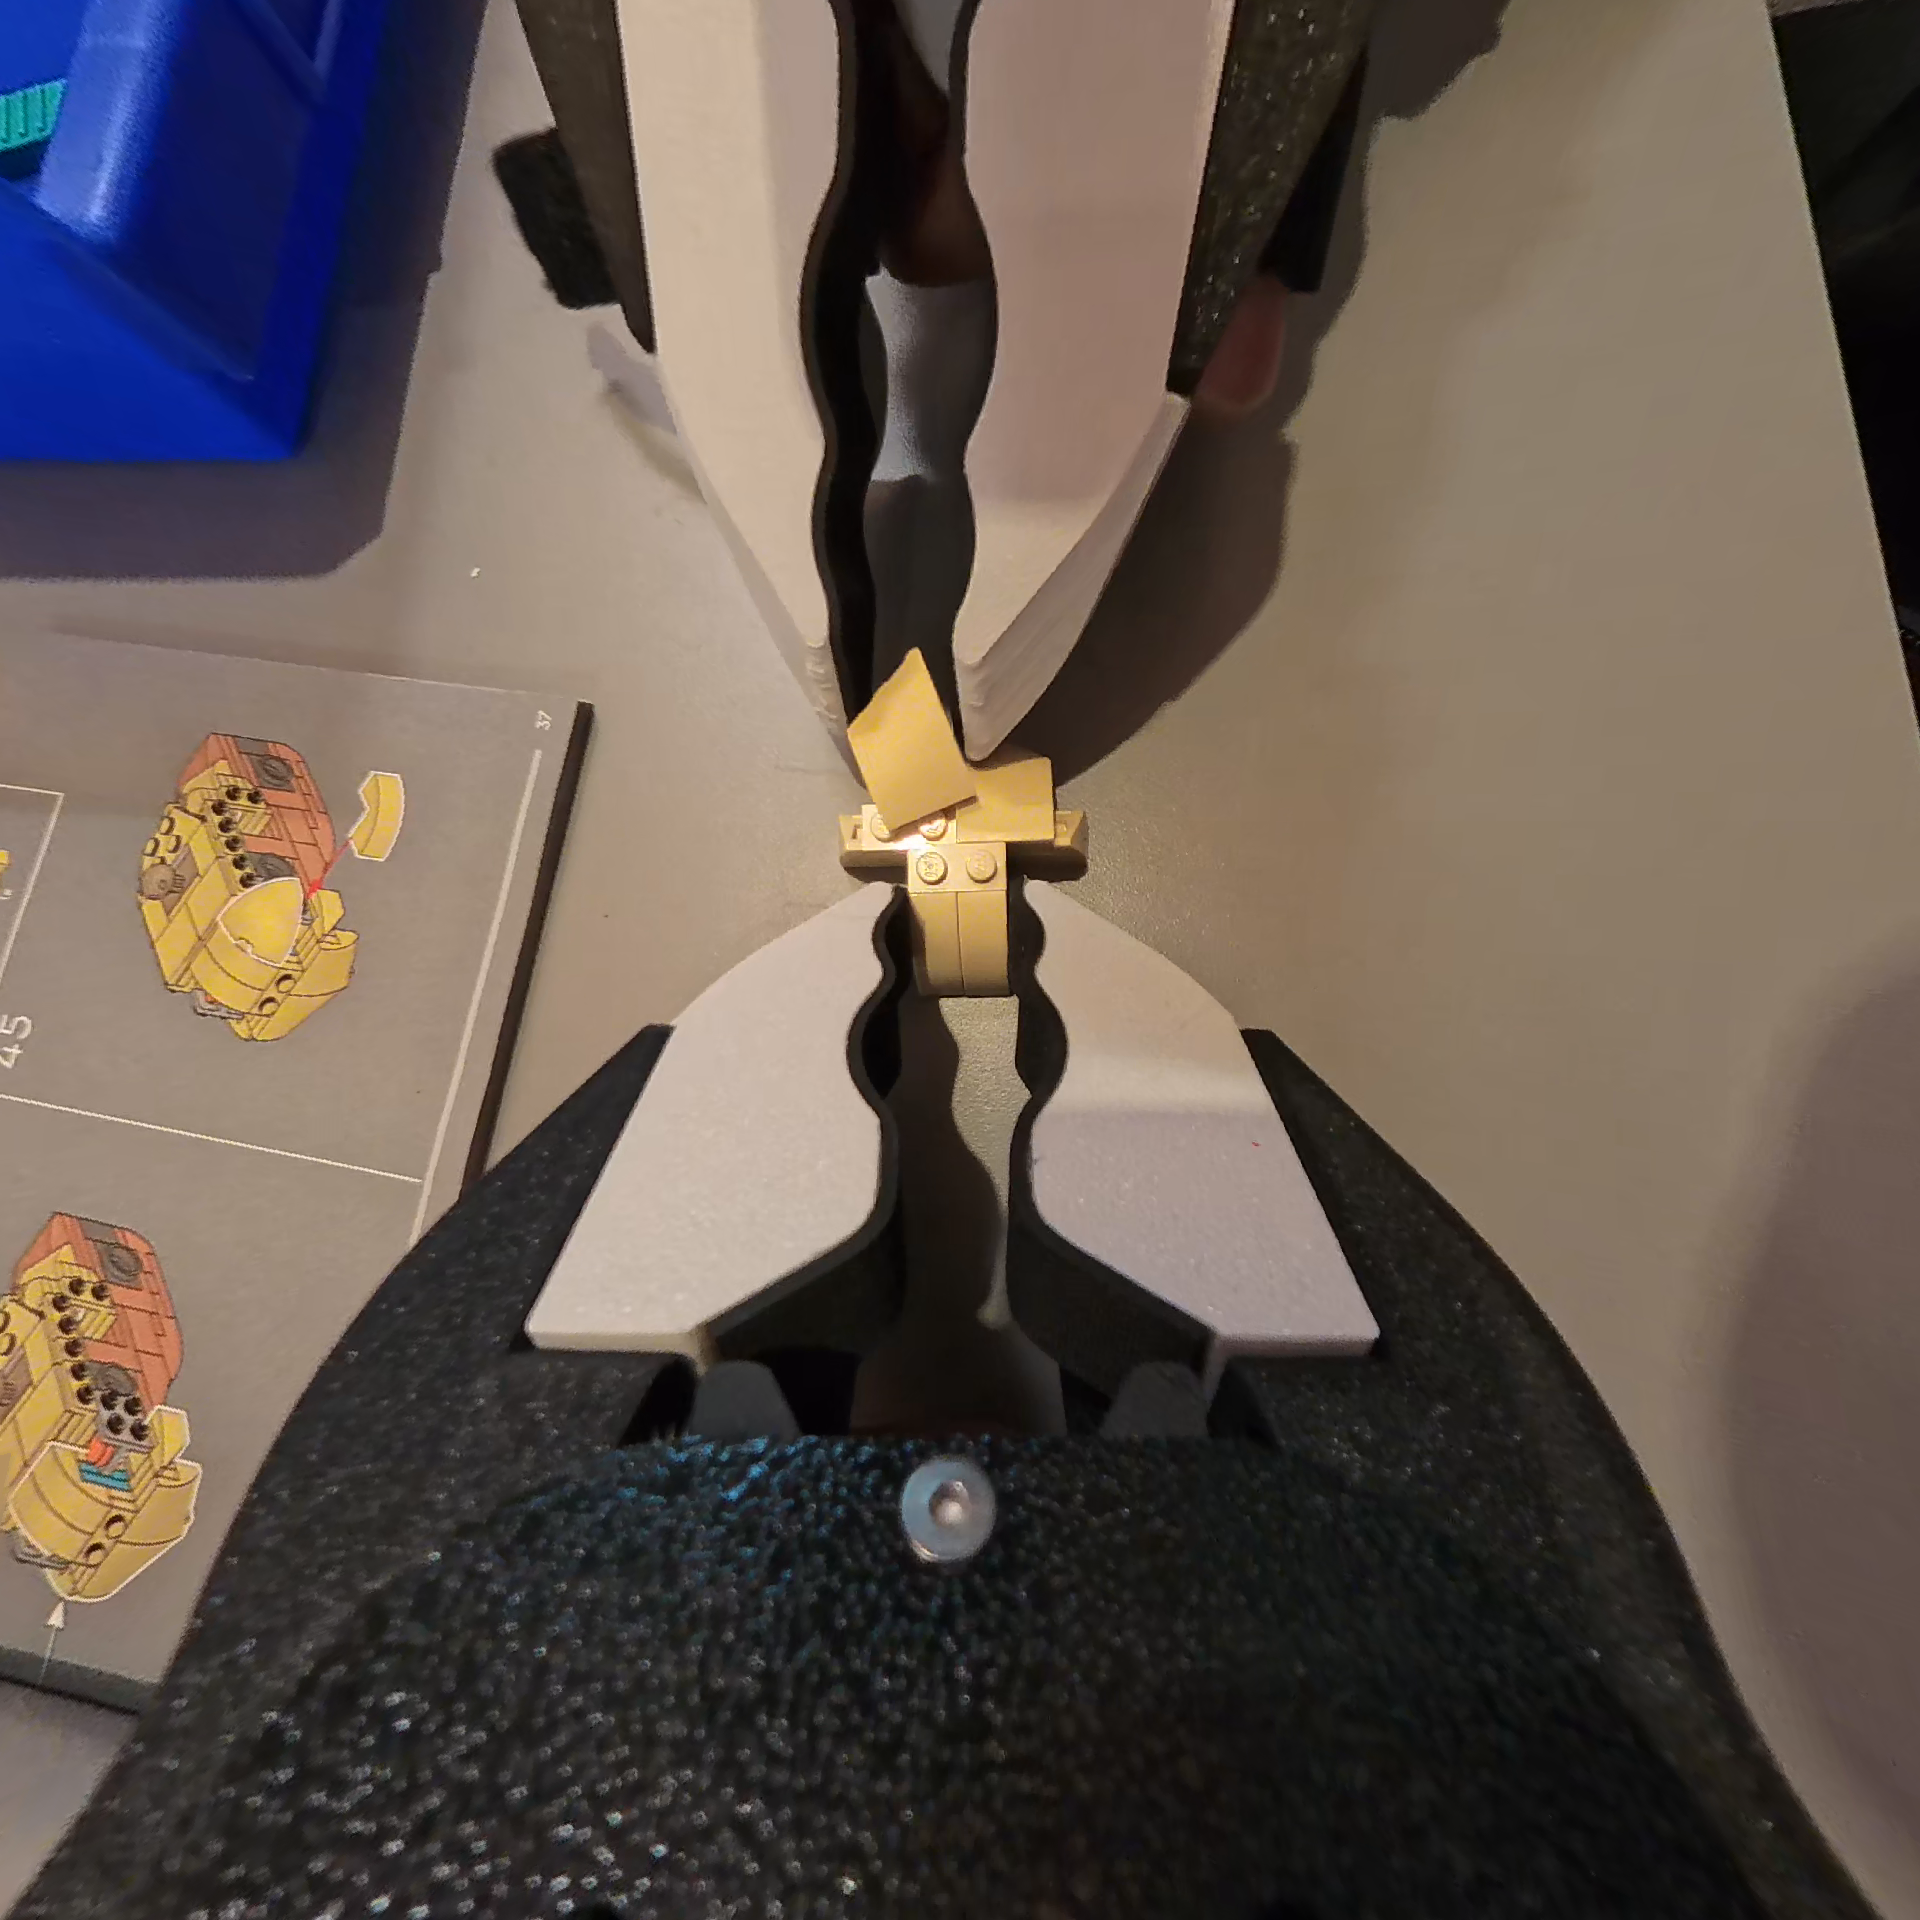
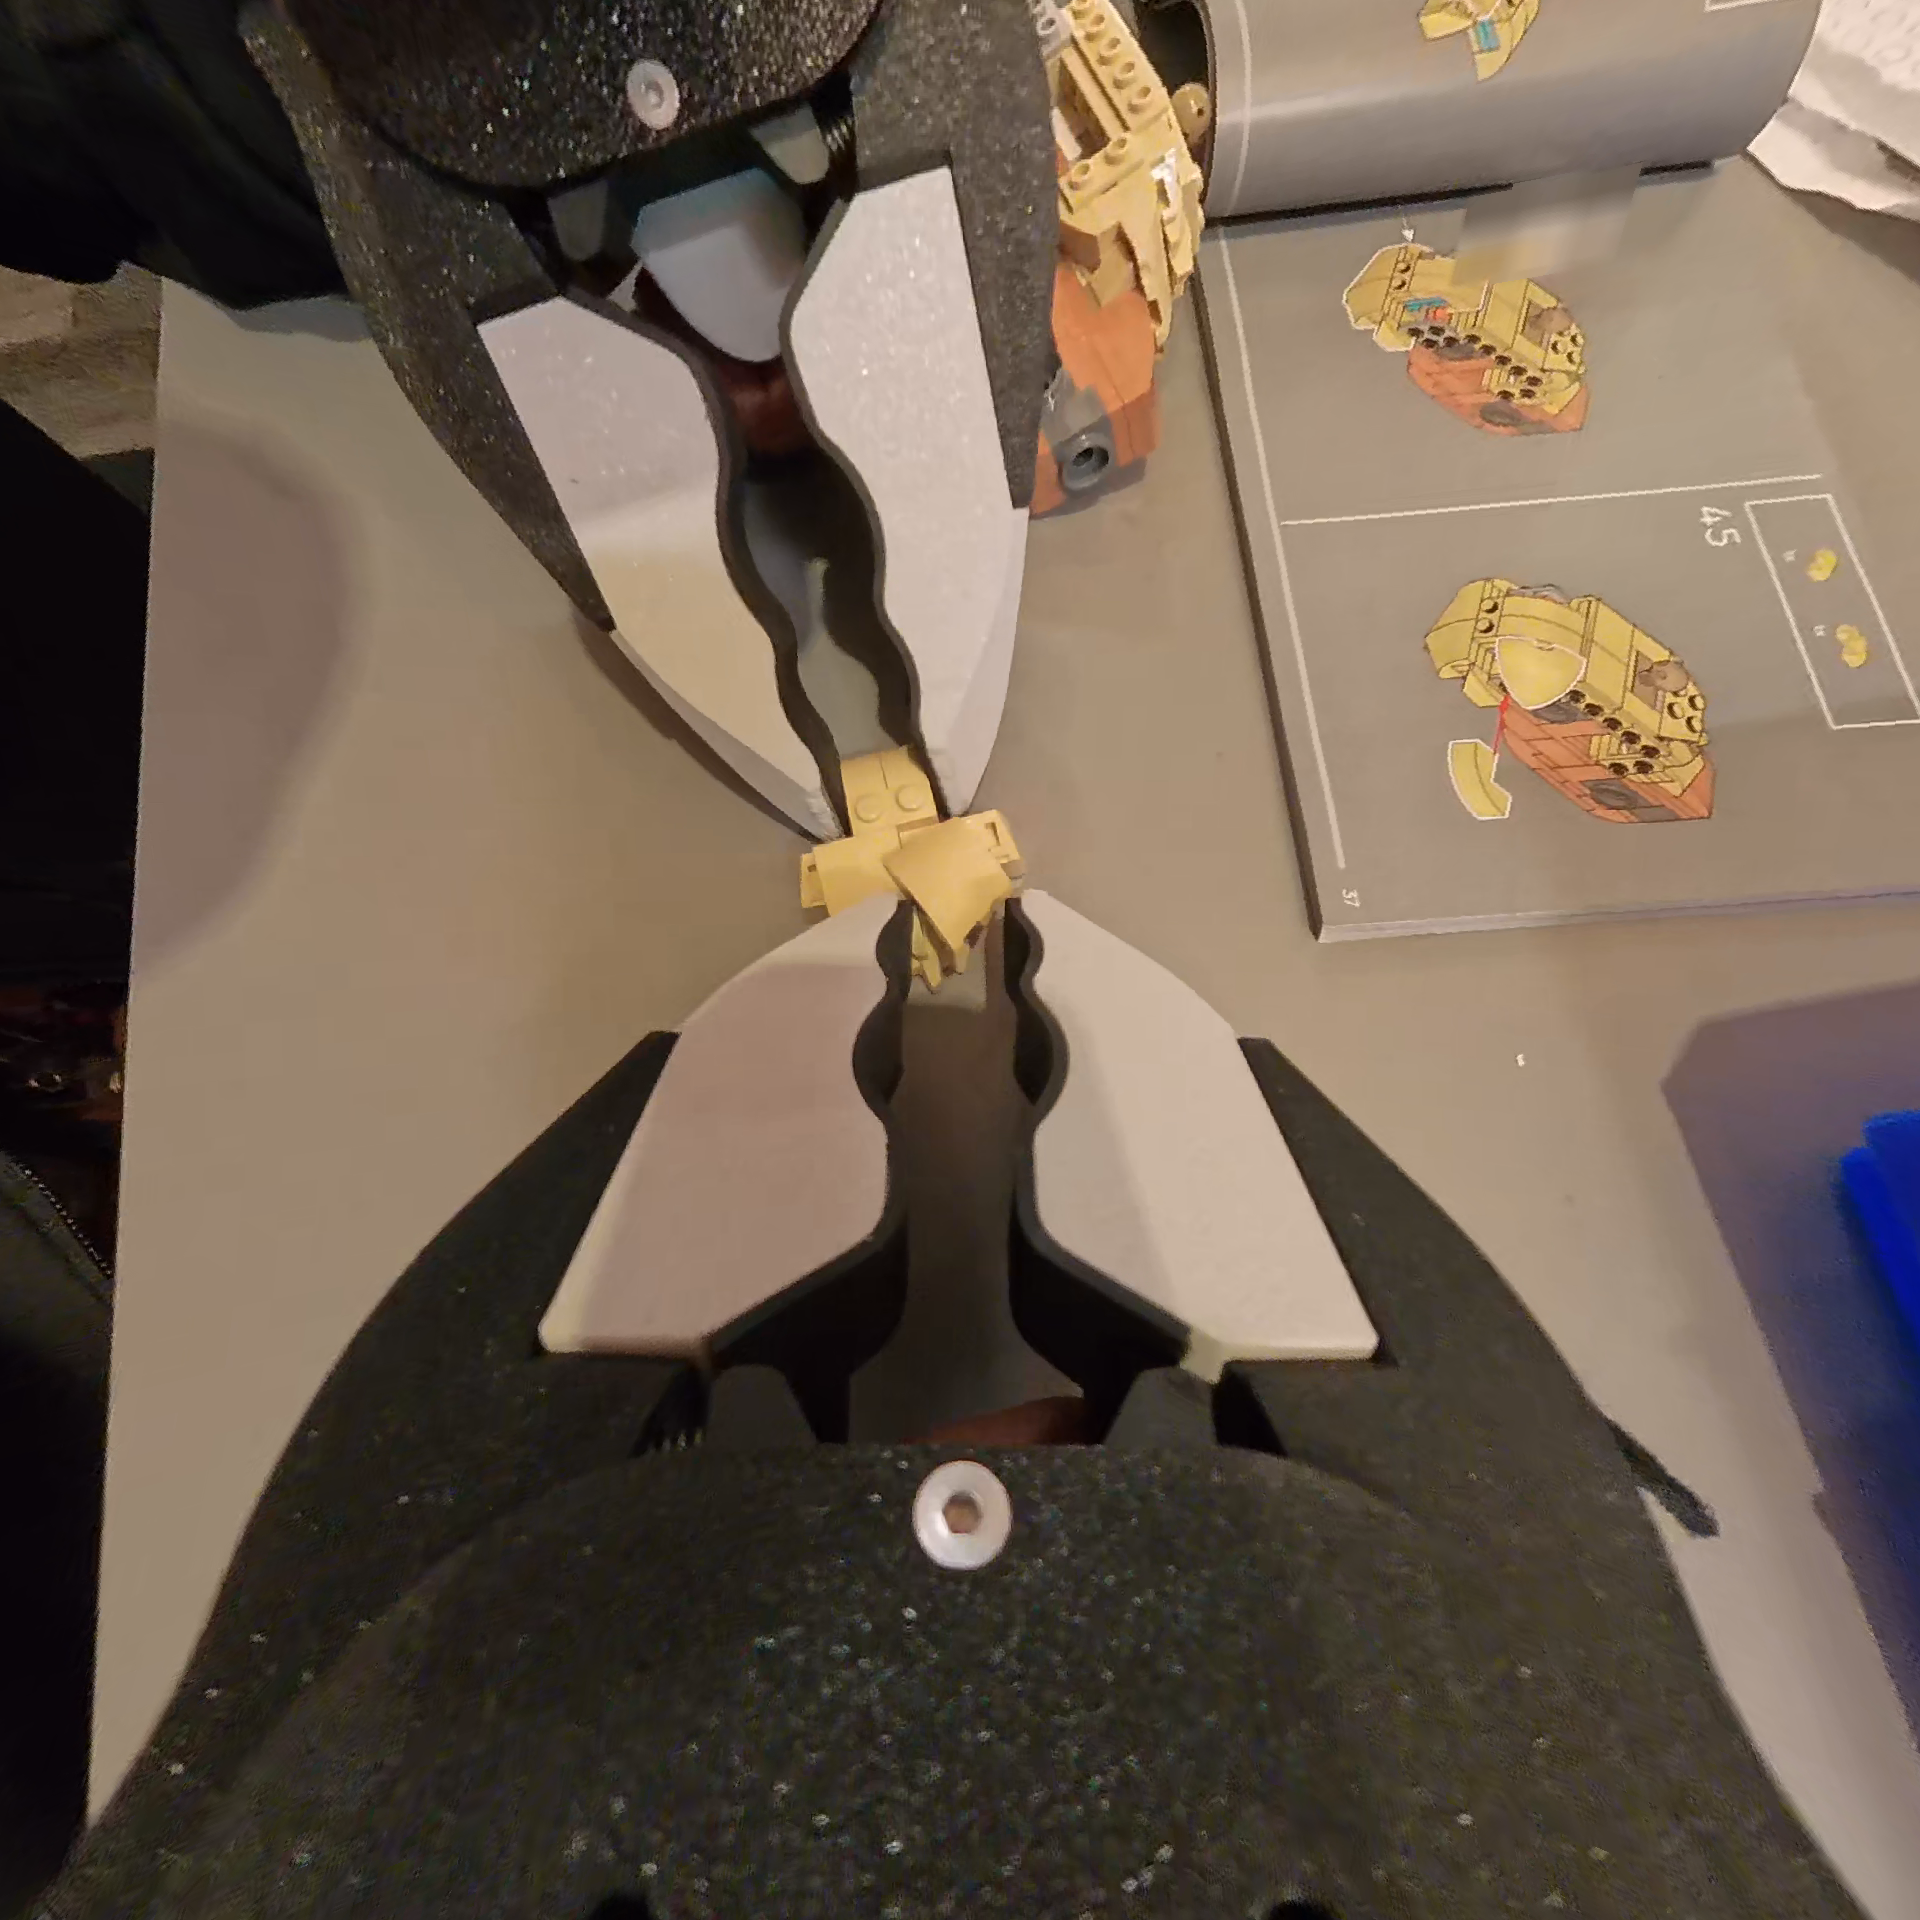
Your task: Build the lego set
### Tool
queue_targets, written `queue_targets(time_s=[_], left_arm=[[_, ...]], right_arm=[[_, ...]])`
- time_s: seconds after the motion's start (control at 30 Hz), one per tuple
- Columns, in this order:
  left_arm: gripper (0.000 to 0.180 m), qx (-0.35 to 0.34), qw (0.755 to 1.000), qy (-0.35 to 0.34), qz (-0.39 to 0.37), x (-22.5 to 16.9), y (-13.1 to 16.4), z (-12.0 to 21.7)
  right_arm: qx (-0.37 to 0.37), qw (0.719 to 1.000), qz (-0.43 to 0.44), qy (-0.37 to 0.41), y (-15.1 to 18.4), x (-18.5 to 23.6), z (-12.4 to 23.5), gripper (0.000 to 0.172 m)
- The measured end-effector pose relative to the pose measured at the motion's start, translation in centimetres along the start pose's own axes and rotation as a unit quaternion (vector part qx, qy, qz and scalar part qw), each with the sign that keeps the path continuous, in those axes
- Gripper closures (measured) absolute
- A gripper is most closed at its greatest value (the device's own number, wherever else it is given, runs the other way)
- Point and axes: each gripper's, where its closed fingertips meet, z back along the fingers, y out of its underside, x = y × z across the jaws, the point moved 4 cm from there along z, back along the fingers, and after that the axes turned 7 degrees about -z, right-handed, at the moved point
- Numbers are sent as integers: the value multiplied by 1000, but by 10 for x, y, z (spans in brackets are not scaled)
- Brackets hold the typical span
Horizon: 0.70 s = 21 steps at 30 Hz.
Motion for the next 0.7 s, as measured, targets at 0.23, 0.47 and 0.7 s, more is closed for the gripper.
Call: queue_targets(time_s=[0.23, 0.47, 0.7], left_arm=[[164, 0, 1000, 0, 0, 0, 0, 0], [164, -1, 1000, 1, 0, 0, 0, 1], [163, 1, 1000, 1, -3, -1, 0, 1]], right_arm=[[1, 999, -47, -6, -2, 1, -2, 154], [6, 999, -49, -13, -1, 3, -2, 149], [18, 1000, -7, 13, 4, -7, 4, 147]])
